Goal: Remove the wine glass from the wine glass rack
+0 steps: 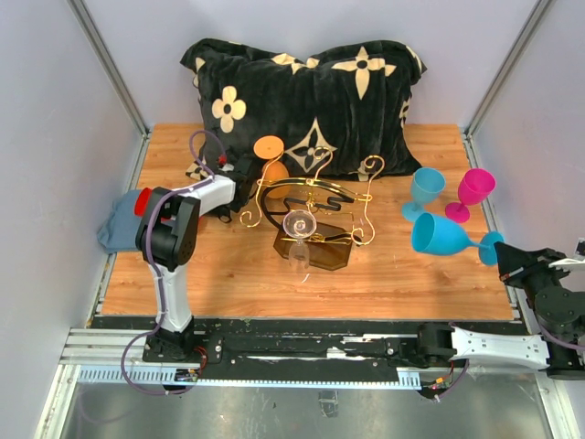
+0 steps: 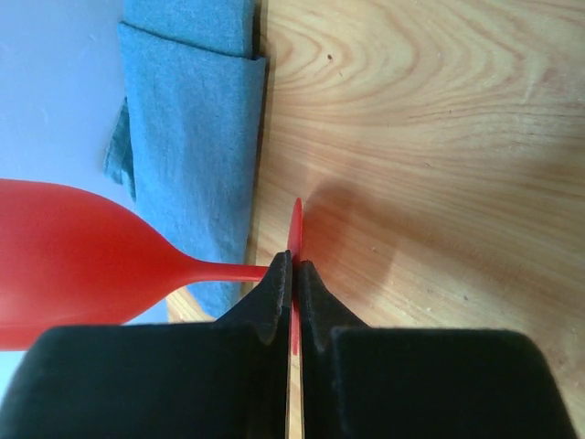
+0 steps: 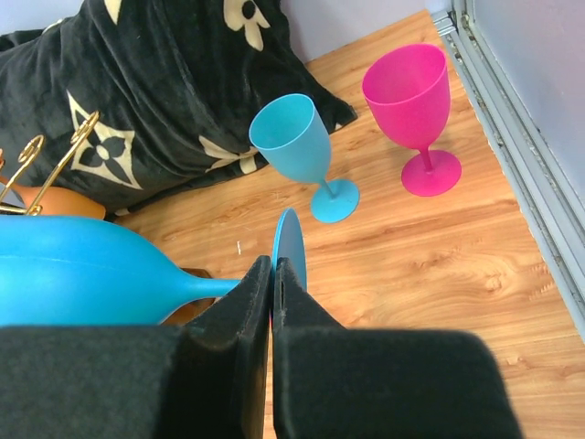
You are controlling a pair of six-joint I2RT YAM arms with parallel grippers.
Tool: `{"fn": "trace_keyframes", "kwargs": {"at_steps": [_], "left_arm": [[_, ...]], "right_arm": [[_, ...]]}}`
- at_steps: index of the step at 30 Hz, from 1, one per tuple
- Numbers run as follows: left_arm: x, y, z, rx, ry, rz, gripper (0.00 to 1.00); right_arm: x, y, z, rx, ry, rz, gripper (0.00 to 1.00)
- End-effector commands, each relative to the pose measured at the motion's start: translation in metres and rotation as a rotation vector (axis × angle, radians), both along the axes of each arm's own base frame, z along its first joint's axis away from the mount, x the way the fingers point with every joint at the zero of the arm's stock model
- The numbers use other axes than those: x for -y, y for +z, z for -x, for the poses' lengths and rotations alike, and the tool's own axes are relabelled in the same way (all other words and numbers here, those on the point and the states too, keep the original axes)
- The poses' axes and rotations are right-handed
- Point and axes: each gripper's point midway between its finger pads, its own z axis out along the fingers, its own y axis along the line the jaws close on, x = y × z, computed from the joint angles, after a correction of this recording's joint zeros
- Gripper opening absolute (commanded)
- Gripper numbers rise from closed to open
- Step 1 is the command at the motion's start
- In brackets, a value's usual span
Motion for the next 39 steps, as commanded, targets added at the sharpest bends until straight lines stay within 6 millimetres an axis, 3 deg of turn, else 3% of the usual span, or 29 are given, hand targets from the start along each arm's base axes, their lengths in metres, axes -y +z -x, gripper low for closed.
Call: {"fn": "trace_keyframes", "kwargs": {"at_steps": [1, 10, 21, 39], "left_arm": [[0.009, -0.034, 0.001, -0.032, 0.008, 0.035, 0.01], [0.024, -0.058, 0.002, -0.056, -0.016, 0.092, 0.01], [0.059, -0.085, -0.006, -0.022, -0.033, 0.313, 0.01], [0.082, -0.085, -0.006, -0.001, -0.073, 0.427, 0.01]], "right_arm": [[0.020, -0.003, -0.006, 0.057, -0.073, 0.055, 0.01], [0.015, 0.003, -0.006, 0.052, -0.065, 0.096, 0.01], [0.011, 0.000, -0.013, 0.053, 0.005, 0.047, 0.01], [0.015, 0.008, -0.014, 0.067, -0.018, 0.079, 0.01]]}}
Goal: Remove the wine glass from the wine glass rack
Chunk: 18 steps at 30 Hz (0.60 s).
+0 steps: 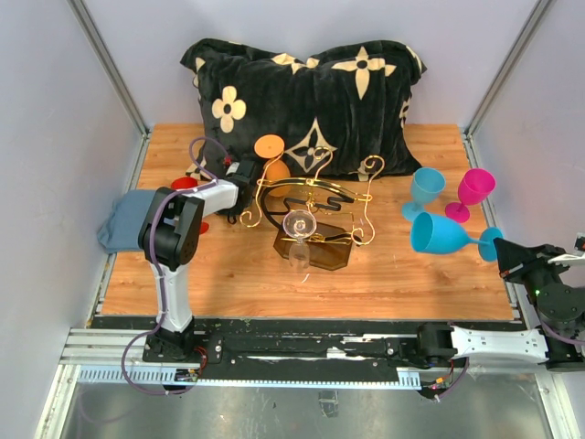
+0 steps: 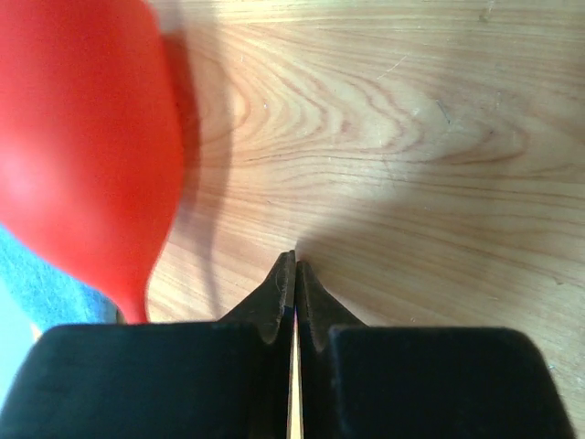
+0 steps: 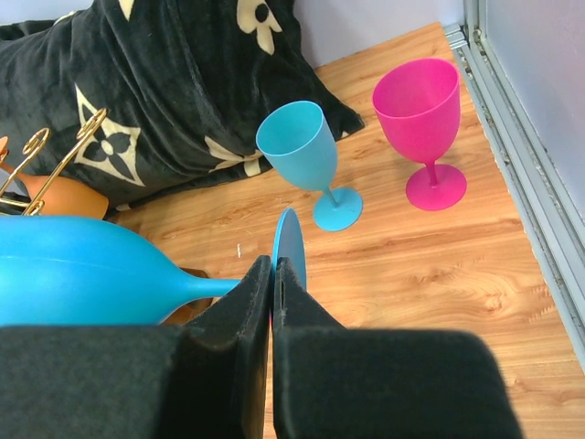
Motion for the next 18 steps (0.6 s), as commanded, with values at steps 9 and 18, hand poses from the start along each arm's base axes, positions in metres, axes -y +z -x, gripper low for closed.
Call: {"fn": "trace_keyframes", "kwargs": {"at_steps": [9, 18], "left_arm": [[0.026, -0.009, 0.011, 0.022, 0.024, 0.163, 0.26], [-0.013, 0.064, -0.020, 0.203, 0.133, 0.304, 0.61]], "right_arm": [[0.019, 0.009, -0.006, 0.047, -0.051, 0.044, 0.01], [0.019, 0.009, -0.006, 0.043, -0.044, 0.055, 0.01]]}}
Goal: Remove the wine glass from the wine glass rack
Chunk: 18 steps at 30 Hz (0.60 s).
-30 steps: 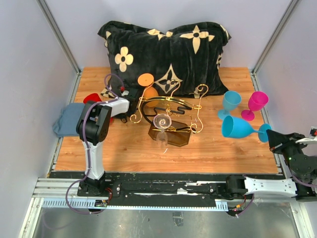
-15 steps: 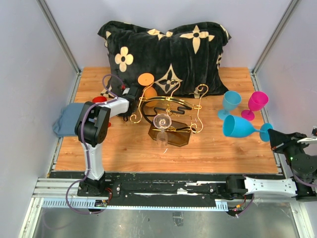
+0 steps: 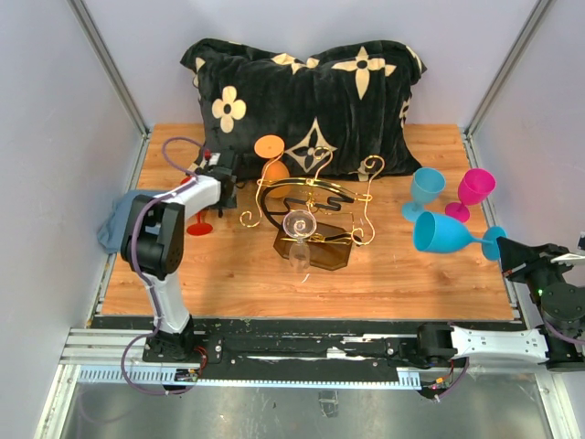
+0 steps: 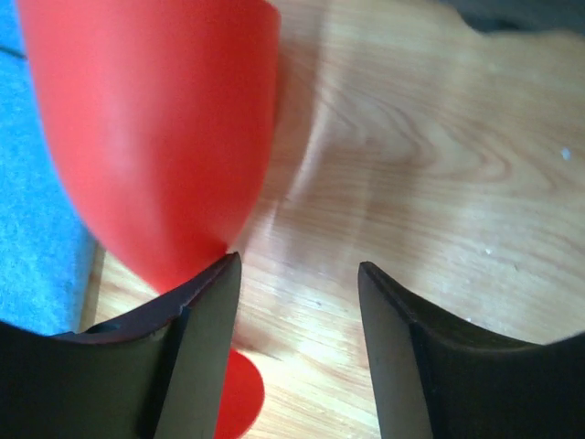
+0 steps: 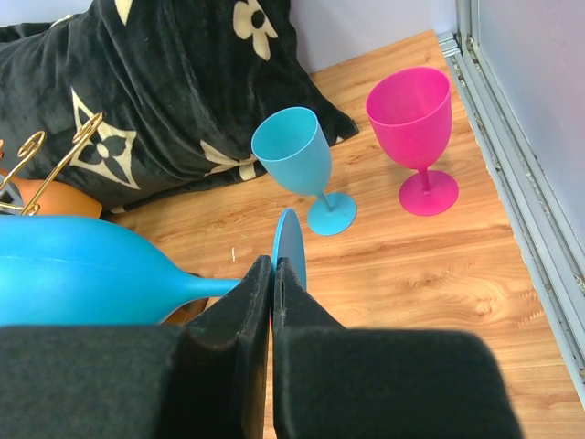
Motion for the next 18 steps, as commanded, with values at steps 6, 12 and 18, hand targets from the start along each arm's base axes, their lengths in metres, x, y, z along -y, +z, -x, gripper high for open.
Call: {"fn": "trace_keyframes", "kwargs": {"at_steps": [6, 12, 18], "left_arm": [[-0.017, 0.081, -0.034, 0.206, 0.046, 0.123, 0.68], [-0.024, 0.097, -0.045, 0.235, 0.063, 0.140, 0.74], [-0.055, 0.083, -0.052, 0.170, 0.136, 0.189, 0.83]], "right_arm": [[0.013, 0.008, -0.005, 0.039, -0.041, 0.045, 0.01], [0.013, 0.009, -0.005, 0.038, -0.040, 0.049, 0.01], [0.013, 0.009, -0.005, 0.037, -0.038, 0.053, 0.01]]}}
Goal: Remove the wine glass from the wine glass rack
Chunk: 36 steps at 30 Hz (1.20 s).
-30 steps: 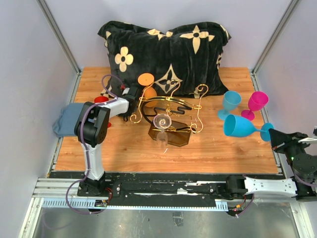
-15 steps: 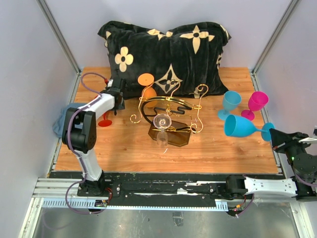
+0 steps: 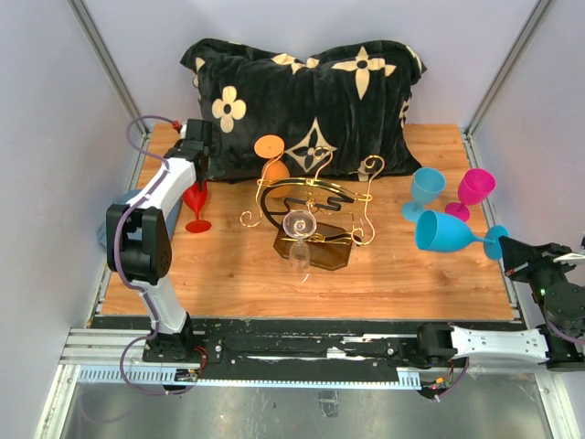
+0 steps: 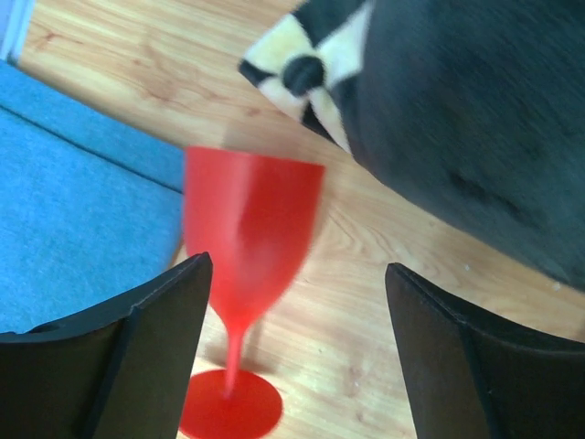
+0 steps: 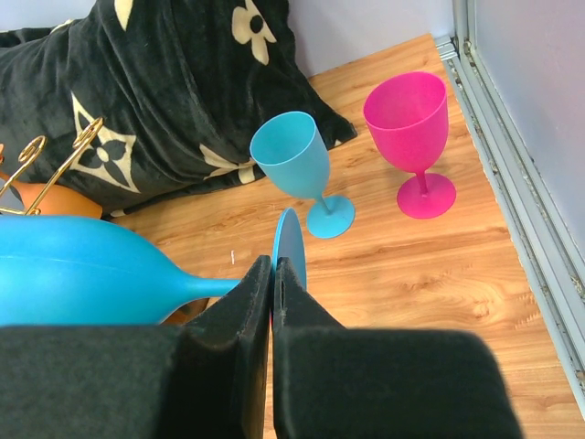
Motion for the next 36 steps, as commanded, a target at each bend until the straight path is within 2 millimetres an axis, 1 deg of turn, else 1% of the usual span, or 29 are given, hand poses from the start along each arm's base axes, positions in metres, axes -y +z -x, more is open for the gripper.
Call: {"fn": "trace_keyframes", "kwargs": {"at_steps": [1, 3, 5, 6, 7, 14, 19, 22, 24, 26, 29, 31, 33, 35, 36], "left_arm": [[-0.023, -0.011, -0.004, -0.064, 0.051, 0.029, 0.84], [-0.026, -0.016, -0.006, -0.091, 0.049, 0.014, 0.87], [-0.027, -0.018, -0.010, -0.117, 0.047, 0.006, 0.89], [-0.027, -0.024, -0.009, -0.142, 0.043, 0.003, 0.89], [-0.027, -0.025, -0.010, -0.157, 0.042, 0.001, 0.89], [-0.024, -0.058, -0.005, -0.269, 0.009, 0.005, 0.94], [-0.028, -0.081, -0.003, -0.324, 0.008, 0.047, 0.95], [-0.031, -0.087, -0.007, -0.335, 0.003, 0.064, 0.95], [-0.032, -0.089, -0.013, -0.330, -0.005, 0.062, 0.94], [-0.032, -0.088, -0.016, -0.330, -0.008, 0.062, 0.85], [-0.032, -0.072, -0.017, -0.274, -0.001, 0.066, 0.72], [-0.035, -0.053, -0.017, -0.201, 0.016, 0.055, 0.69], [-0.040, -0.036, -0.010, -0.135, 0.032, 0.036, 0.63], [-0.045, -0.016, -0.009, -0.060, 0.047, 0.017, 0.59], [-0.046, -0.007, -0.007, -0.032, 0.051, 0.012, 0.57]], "right_arm": [[0.009, 0.006, -0.005, 0.033, -0.033, 0.052, 0.01], [0.009, 0.007, -0.005, 0.035, -0.037, 0.054, 0.01], [0.009, 0.007, -0.005, 0.037, -0.039, 0.055, 0.01], [0.009, 0.007, -0.005, 0.038, -0.041, 0.053, 0.01], [0.009, 0.007, -0.005, 0.038, -0.041, 0.052, 0.01], [0.009, 0.007, -0.005, 0.037, -0.040, 0.053, 0.01], [0.008, 0.007, -0.005, 0.036, -0.038, 0.057, 0.01], [0.008, 0.007, -0.005, 0.037, -0.039, 0.062, 0.01], [0.006, 0.008, -0.005, 0.038, -0.040, 0.064, 0.01], [0.005, 0.008, -0.006, 0.036, -0.036, 0.069, 0.01], [0.002, 0.012, -0.007, 0.039, -0.026, 0.095, 0.01], [0.001, 0.017, -0.008, 0.040, -0.016, 0.083, 0.01], [-0.002, 0.022, -0.010, 0.037, 0.010, 0.048, 0.01], [-0.008, 0.027, -0.013, 0.037, 0.047, 0.034, 0.01], [-0.013, 0.032, -0.014, 0.047, 0.040, 0.062, 0.01]]}}
